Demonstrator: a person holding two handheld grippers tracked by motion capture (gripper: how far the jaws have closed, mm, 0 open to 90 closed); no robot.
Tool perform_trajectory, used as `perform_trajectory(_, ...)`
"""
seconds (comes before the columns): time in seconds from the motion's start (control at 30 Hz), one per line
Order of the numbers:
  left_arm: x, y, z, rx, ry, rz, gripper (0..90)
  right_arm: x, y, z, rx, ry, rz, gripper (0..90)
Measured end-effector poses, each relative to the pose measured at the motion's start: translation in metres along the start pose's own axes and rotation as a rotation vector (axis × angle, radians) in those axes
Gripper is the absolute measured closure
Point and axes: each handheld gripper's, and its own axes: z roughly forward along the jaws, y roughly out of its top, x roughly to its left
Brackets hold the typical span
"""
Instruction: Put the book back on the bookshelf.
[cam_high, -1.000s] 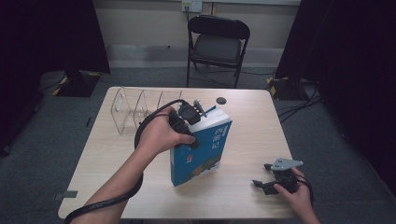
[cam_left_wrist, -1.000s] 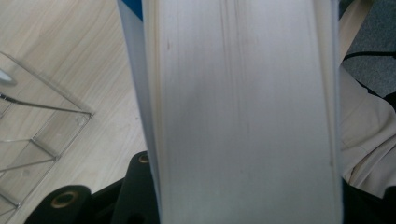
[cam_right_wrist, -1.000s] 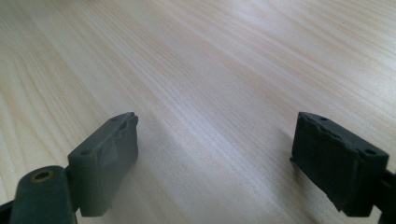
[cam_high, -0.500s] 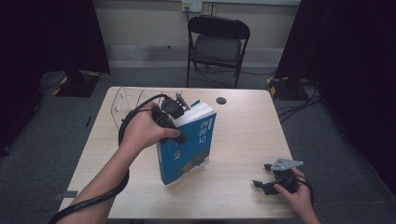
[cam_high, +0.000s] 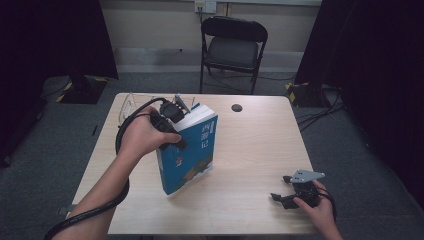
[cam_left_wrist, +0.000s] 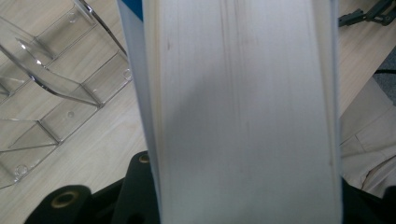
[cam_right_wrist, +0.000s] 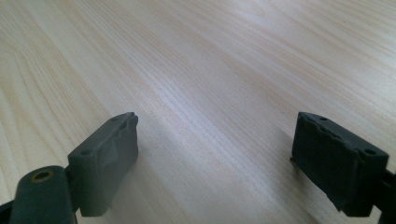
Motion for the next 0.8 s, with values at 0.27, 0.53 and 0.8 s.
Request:
perform_trajectory(0.27,0.011,-0.008,-0.006,-0.01,0.008,-0.034,61.8,0.0,0.0,0.0,-0.001,0.0,0.0,13.8)
perform_trajectory(0.53,0.02,-0.015,-0.009,-0.013,0.019,-0.09,61.8,0.0,0.0,0.0,-0.001,0.0,-0.001,13.8)
perform_trajectory(0.8,0.028,-0.021,-0.009,-0.008,0.041,-0.116,61.8,0.0,0.0,0.0,0.0,-0.002,0.0,13.8)
